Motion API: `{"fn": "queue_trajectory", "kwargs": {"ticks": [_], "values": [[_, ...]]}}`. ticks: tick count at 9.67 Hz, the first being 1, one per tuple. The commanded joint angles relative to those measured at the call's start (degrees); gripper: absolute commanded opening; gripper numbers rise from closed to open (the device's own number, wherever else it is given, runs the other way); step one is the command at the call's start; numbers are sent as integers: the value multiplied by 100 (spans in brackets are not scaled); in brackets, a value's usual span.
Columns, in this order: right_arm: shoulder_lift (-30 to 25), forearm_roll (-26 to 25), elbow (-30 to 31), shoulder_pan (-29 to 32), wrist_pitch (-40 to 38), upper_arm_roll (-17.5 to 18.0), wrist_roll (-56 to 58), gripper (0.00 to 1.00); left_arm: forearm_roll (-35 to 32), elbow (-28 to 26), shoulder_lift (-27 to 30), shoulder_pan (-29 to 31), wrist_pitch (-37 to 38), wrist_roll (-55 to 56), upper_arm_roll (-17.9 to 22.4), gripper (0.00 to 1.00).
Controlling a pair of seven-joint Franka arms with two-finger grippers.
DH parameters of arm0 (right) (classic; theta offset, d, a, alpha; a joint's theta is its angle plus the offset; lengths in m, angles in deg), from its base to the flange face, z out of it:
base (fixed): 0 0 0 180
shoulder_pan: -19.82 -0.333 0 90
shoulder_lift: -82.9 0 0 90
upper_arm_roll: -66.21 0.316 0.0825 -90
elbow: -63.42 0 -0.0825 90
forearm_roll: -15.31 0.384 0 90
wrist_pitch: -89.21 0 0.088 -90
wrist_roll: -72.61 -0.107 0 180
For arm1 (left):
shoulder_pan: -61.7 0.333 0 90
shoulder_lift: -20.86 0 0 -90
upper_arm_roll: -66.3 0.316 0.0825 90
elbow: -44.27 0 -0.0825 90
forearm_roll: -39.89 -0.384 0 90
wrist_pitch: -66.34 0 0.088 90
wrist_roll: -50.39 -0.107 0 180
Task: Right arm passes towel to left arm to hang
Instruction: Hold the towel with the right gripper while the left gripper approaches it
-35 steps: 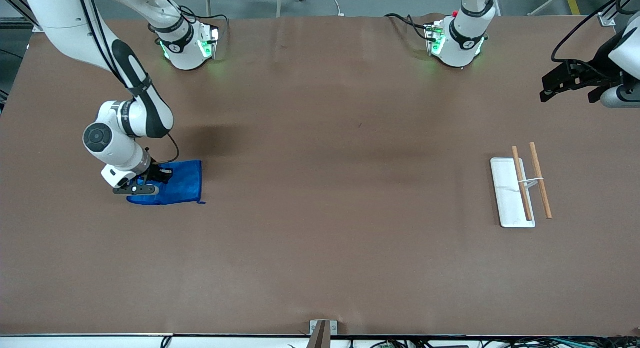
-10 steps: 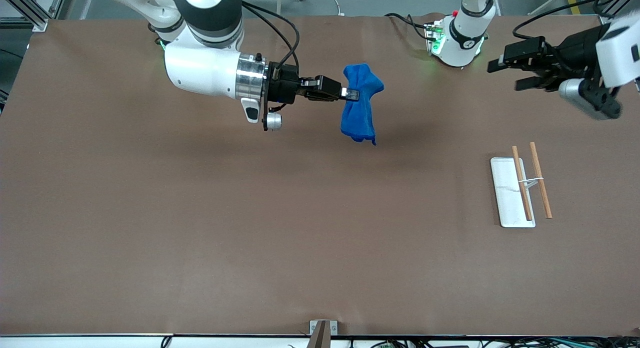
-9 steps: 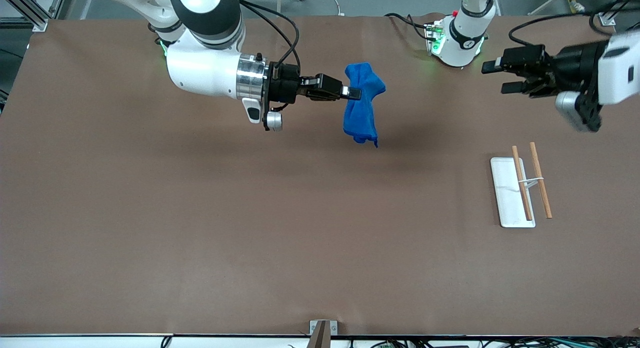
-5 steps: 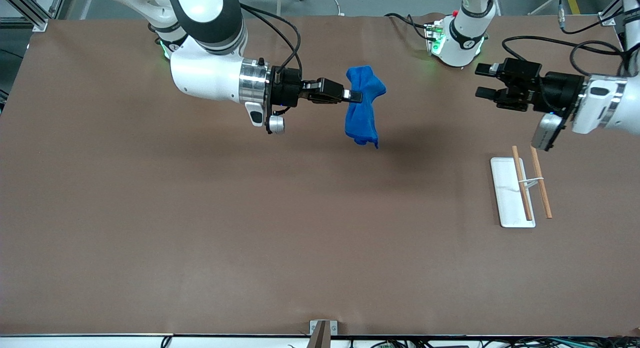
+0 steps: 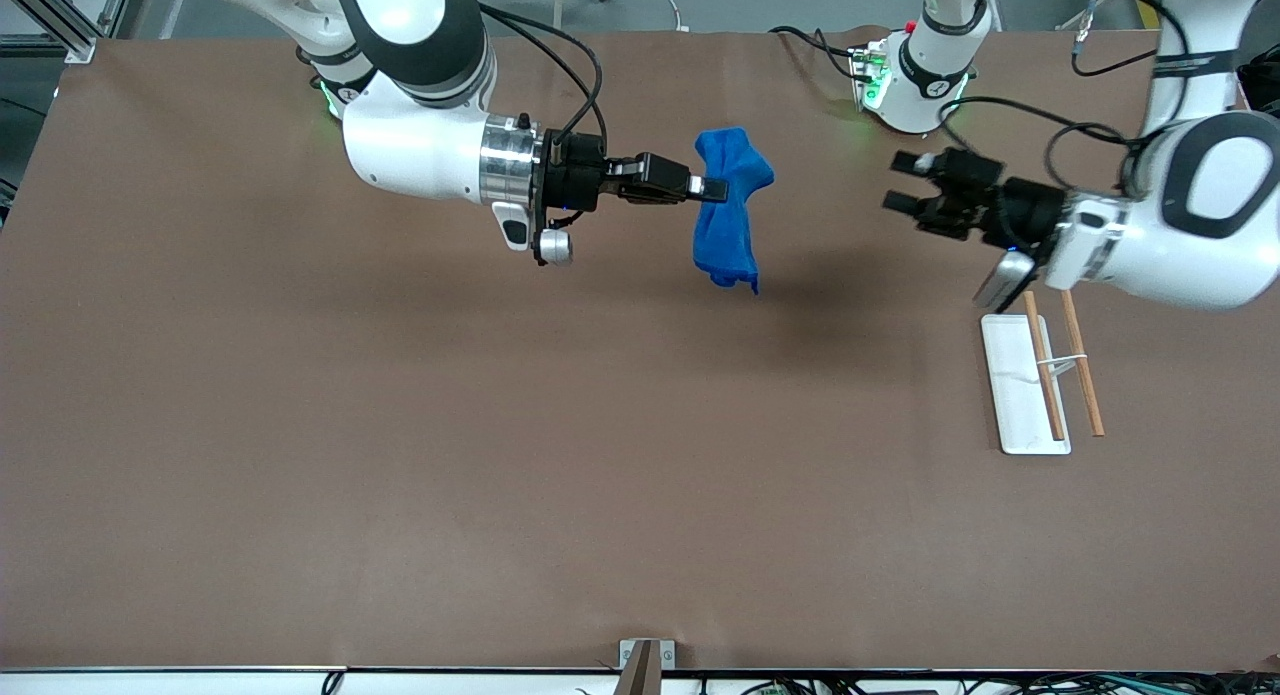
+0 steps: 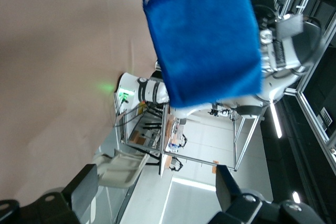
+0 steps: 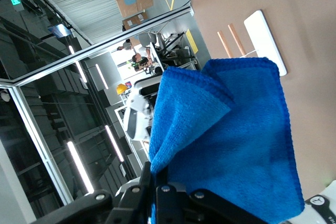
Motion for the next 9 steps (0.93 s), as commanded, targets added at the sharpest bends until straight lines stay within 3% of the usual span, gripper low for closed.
{"fn": "queue_trajectory", "kwargs": {"ticks": [1, 2, 5, 7, 9], "values": [[23, 456, -99, -70, 44, 28, 131, 0, 318, -617, 89, -28, -898, -329, -494, 98], [31, 493, -107, -70, 44, 28, 131, 0, 607, -828, 151, -10, -1154, -391, -705, 98], [84, 493, -213, -79, 53, 28, 131, 0, 1749, -988, 291, -36, -1542, -436, -786, 96], [111, 476, -222, -97, 53, 28, 175, 0, 2286, -1154, 379, -89, -2164, -663, -1092, 96], [111, 476, -213, -114, 53, 28, 254, 0, 2700, -1401, 607, -115, -2290, -919, -1146, 94]]}}
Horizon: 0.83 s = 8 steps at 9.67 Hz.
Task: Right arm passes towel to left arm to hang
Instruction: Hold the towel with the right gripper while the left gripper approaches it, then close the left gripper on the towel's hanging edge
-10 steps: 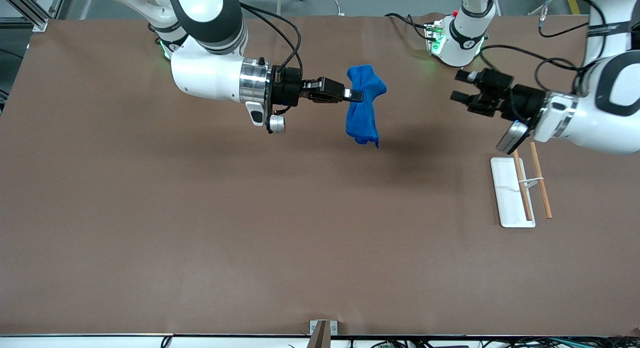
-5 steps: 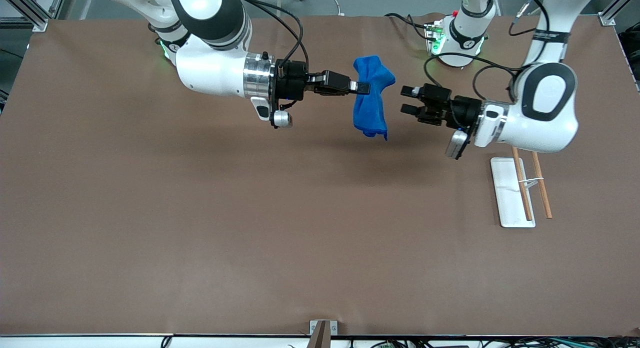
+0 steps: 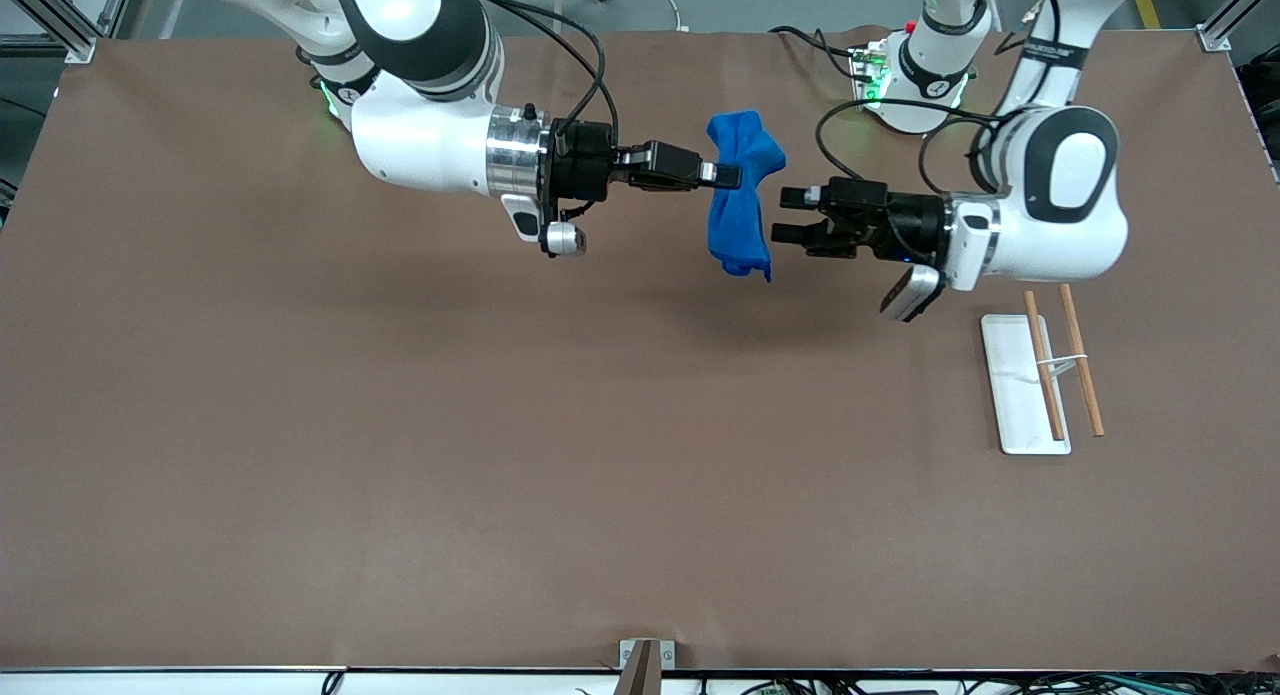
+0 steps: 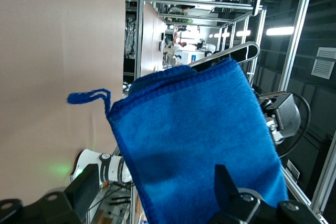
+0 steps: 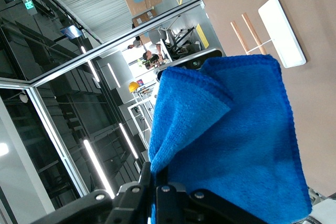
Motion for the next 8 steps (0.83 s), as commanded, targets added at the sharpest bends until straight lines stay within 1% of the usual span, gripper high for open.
{"fn": "queue_trajectory", "kwargs": {"ticks": [1, 2, 4, 5, 6, 7, 8], "values": [[69, 181, -95, -42, 51, 26, 241, 0, 456, -484, 279, -119, -316, -325, -23, 92], [69, 181, -95, -42, 59, 26, 241, 0, 659, -563, 332, -234, -560, -499, -31, 92], [69, 181, -95, -42, 59, 35, 241, 0, 985, -564, 350, -261, -694, -641, -23, 87], [69, 181, -104, -42, 59, 35, 241, 0, 1029, -582, 377, -261, -721, -720, -23, 81], [69, 190, -104, -42, 59, 35, 241, 0, 1038, -582, 377, -261, -721, -730, -23, 69], [69, 190, -104, -42, 59, 35, 241, 0, 1039, -573, 377, -252, -721, -730, -23, 52], [69, 190, -104, -42, 59, 35, 241, 0, 1056, -573, 385, -252, -721, -730, -14, 33]]}}
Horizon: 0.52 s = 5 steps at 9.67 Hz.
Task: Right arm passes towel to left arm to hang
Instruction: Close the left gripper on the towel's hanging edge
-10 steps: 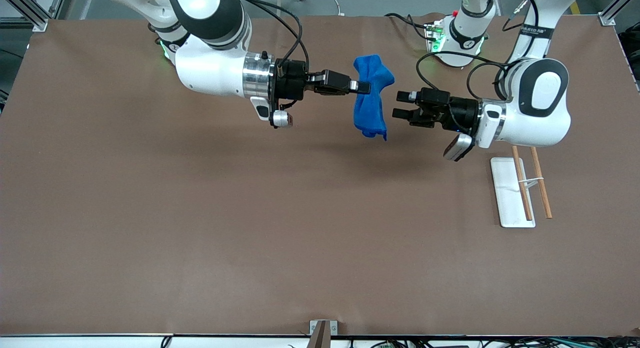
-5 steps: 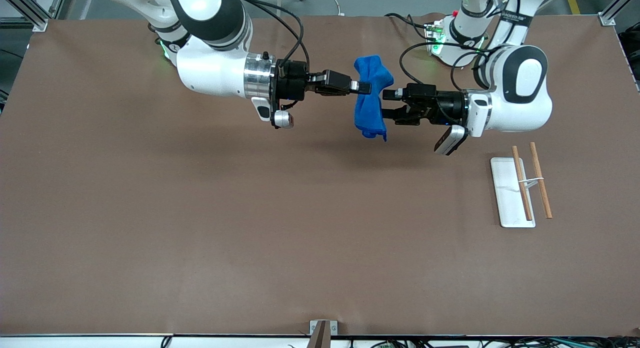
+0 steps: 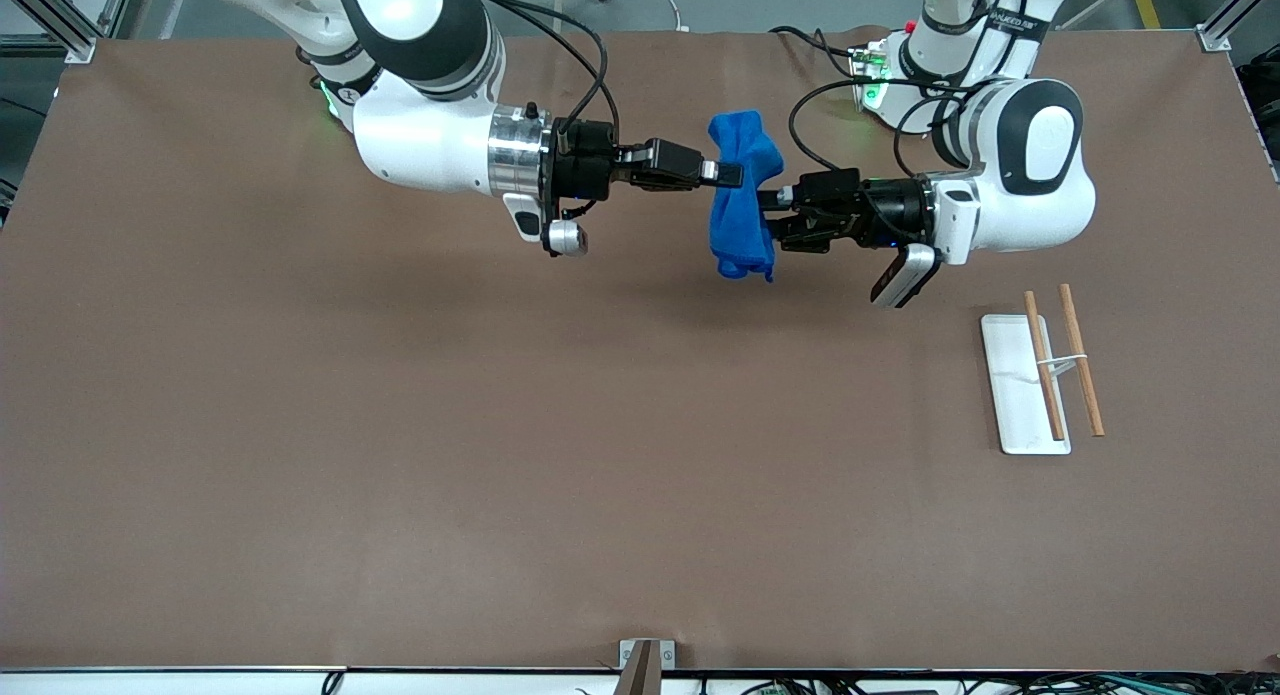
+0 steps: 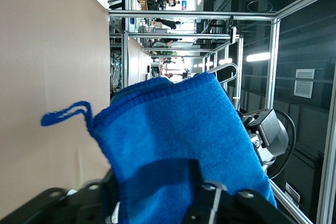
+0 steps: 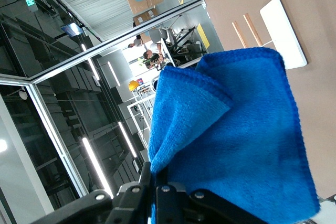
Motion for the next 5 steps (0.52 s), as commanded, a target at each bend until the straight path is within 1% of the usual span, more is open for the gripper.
{"fn": "queue_trajectory", "kwargs": {"ticks": [1, 2, 3, 5], "values": [[64, 189, -92, -35, 51, 33, 166, 0, 112, -202, 34, -2, -140, -212, -5, 18], [64, 189, -92, -35, 59, 33, 166, 0, 112, -201, 34, -2, -148, -203, 13, 12], [64, 189, -92, -35, 59, 33, 166, 0, 112, -193, 34, 7, -148, -203, 30, 1], [64, 189, -92, -35, 50, 33, 166, 0, 34, -158, 34, 33, -148, -150, 48, 0]]}}
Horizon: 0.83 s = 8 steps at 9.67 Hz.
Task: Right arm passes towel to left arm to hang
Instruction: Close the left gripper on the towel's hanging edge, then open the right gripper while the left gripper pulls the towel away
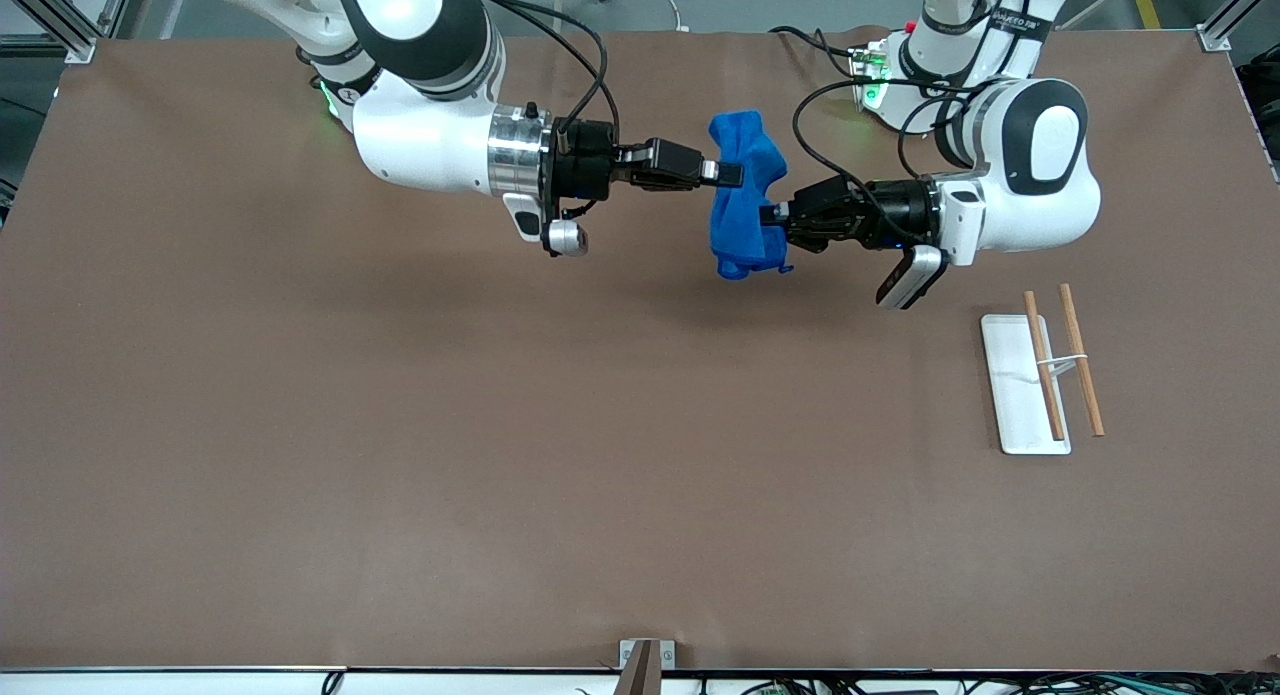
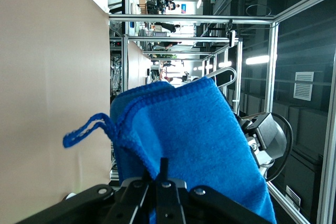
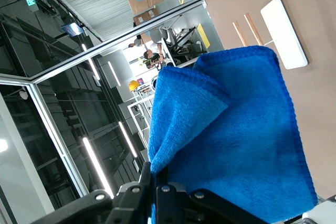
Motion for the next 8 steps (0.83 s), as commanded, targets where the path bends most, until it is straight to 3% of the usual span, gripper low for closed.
{"fn": "queue_trajectory", "kwargs": {"ticks": [1, 2, 3, 6, 8], "values": [[57, 189, -80, -34, 51, 33, 166, 0, -11, -149, 30, 48, -138, -114, -12, 0], [57, 189, -71, -25, 42, 24, 166, 26, -194, -132, 39, 48, -138, -96, -12, 0], [57, 189, -54, -16, 68, 24, 166, 99, -361, -114, 65, 100, -138, -1, -12, 0], [14, 101, 103, 71, 112, -2, 157, 100, -958, 27, 56, 144, -138, 238, 49, 0], [-22, -798, 498, 290, 295, -37, 157, 100, -2149, 280, 48, 162, -130, 360, 391, 0]]}}
